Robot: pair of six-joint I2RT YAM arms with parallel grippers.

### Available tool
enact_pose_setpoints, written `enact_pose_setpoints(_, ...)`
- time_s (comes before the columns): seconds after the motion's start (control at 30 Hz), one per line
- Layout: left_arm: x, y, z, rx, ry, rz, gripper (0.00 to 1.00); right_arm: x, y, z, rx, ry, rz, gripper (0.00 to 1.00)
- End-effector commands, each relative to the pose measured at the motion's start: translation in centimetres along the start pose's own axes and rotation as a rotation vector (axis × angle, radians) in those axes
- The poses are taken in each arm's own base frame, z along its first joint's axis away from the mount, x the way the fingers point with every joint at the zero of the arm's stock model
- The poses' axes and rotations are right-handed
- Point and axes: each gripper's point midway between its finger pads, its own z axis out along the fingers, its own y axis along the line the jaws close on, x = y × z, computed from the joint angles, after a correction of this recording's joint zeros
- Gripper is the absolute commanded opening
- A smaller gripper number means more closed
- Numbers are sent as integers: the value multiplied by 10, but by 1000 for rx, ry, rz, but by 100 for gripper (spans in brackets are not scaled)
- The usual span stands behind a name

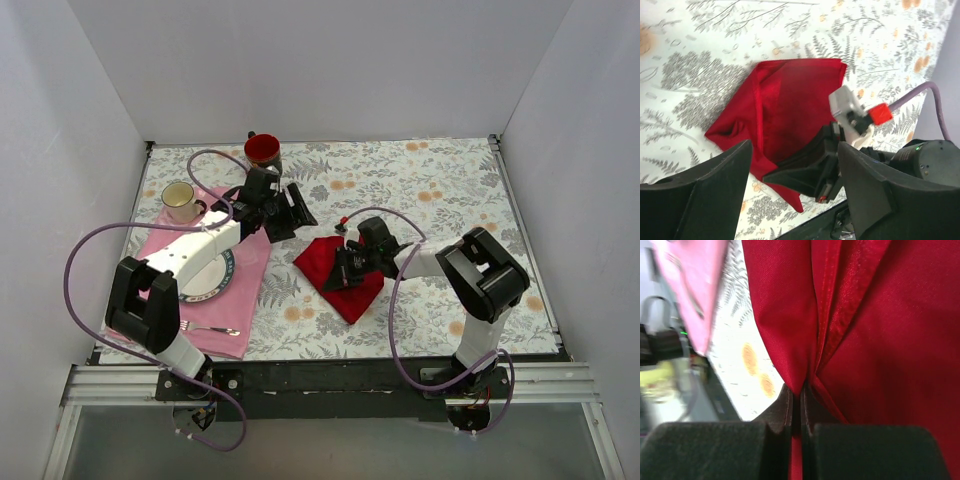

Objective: Fold the napkin, place the utensils inside, and roll it up
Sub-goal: Roll the napkin with the utensil

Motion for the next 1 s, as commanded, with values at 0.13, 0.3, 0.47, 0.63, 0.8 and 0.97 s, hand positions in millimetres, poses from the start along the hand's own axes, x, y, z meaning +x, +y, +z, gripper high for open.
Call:
enact_pose_setpoints(0.13, 50, 46, -5, -185, 160, -159, 66, -4, 15, -2, -219, -36, 260, 1)
enact_pose_setpoints(0.3, 74, 54, 21, -201, 281, -245, 66, -11, 14, -6, -231, -91, 294, 1)
enact_pose_setpoints(0.47, 79, 51, 39, -222, 293, -265, 62, -15, 10, -6, -193, -104, 265, 1)
enact_pose_setpoints(0.63, 95, 57, 50, -262, 318, -281, 55, -19, 7, -8, -153, -124, 226, 1)
enact_pose_setpoints(0.8, 100, 71, 59, -321, 305, -279, 38, -20, 2, -5, -129, -102, 179, 1)
enact_pose_setpoints(0.97, 96, 78, 66, -339, 282, -230, 24, -19, -11, -5, -34, -28, 50, 6)
